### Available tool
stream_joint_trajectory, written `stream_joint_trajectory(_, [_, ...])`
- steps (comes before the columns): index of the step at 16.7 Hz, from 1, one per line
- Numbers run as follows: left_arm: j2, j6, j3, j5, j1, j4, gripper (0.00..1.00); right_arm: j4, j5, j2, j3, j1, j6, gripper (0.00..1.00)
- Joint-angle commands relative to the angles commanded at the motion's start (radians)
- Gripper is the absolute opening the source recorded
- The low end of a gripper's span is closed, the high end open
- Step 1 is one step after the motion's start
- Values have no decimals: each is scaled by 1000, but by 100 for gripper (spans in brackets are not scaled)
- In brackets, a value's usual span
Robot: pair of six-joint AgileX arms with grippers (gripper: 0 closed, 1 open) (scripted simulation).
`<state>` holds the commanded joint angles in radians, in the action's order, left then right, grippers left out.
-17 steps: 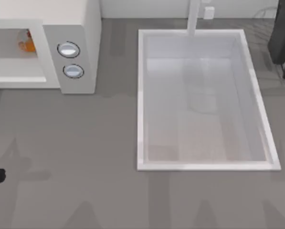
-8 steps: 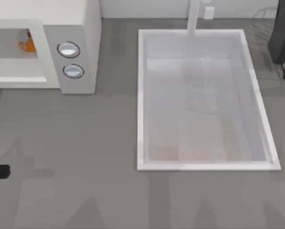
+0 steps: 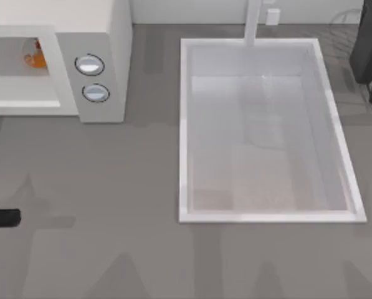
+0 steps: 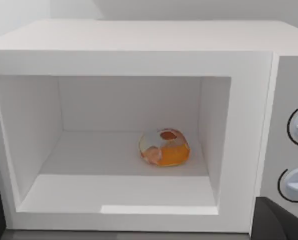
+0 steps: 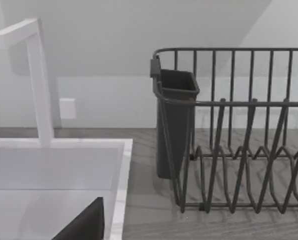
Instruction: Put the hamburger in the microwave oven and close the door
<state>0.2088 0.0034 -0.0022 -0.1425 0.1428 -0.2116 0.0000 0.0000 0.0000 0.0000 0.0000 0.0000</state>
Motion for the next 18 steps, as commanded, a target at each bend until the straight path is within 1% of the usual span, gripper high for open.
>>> stream_joint_trajectory(2, [-1, 0, -2, 4, -5, -1, 0, 0, 0, 0, 0, 0, 0, 100])
stream_joint_trajectory(7, [50, 0, -30, 29, -30, -81, 0, 0, 0, 0, 0, 0, 0, 100])
stream_joint_trajectory(12, [50, 0, -29, 27, -25, -84, 0, 0, 0, 0, 0, 0, 0, 100])
stream_joint_trajectory(15, [55, 0, -39, -34, 39, -98, 0, 0, 0, 0, 0, 0, 0, 100])
stream_joint_trajectory(18, [61, 0, -57, -141, 147, -124, 0, 0, 0, 0, 0, 0, 0, 100])
